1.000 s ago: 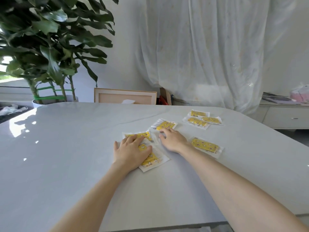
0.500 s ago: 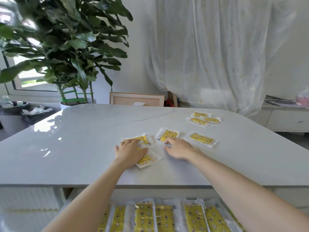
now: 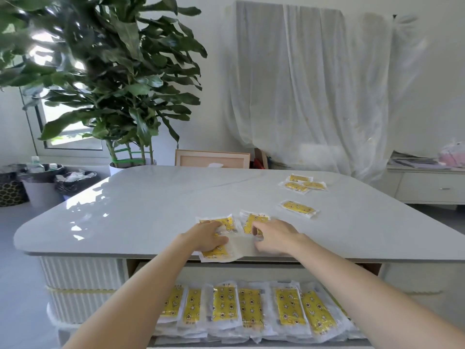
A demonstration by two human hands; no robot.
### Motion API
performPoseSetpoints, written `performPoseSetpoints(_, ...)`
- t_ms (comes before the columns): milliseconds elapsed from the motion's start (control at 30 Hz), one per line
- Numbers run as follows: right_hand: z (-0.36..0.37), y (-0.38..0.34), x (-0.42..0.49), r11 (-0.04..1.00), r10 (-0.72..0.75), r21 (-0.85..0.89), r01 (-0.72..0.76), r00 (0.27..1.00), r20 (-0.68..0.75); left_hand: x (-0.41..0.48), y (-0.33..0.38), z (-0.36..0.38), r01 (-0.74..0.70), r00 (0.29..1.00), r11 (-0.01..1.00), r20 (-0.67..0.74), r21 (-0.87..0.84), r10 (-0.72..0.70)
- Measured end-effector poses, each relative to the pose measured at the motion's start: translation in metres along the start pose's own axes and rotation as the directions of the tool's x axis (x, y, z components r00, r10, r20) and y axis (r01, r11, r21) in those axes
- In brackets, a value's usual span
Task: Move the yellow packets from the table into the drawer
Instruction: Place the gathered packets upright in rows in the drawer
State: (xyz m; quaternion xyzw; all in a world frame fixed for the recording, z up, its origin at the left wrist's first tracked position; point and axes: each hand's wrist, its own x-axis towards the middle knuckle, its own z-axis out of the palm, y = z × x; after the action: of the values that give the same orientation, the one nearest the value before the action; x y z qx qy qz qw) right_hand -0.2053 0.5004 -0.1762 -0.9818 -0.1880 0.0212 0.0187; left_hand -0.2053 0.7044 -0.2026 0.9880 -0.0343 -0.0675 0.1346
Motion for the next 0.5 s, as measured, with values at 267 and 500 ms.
performPoseSetpoints(267, 0.01, 0.009, -0.005, 0.971, 0.096, 0.237, -0.021, 0.945, -0.312, -0.023, -0.005, -0.003, -0.099, 0.993, 0.99, -0.072, -0.099, 0.092)
performPoseSetpoints(500, 0.016, 0.013, 0.027, 0.869, 0.345, 0.363, -0.337, 0.937, 0.044, -0.027, 0.002, -0.019, 0.121, 0.99, 0.992, 0.076, -0.029, -0.118)
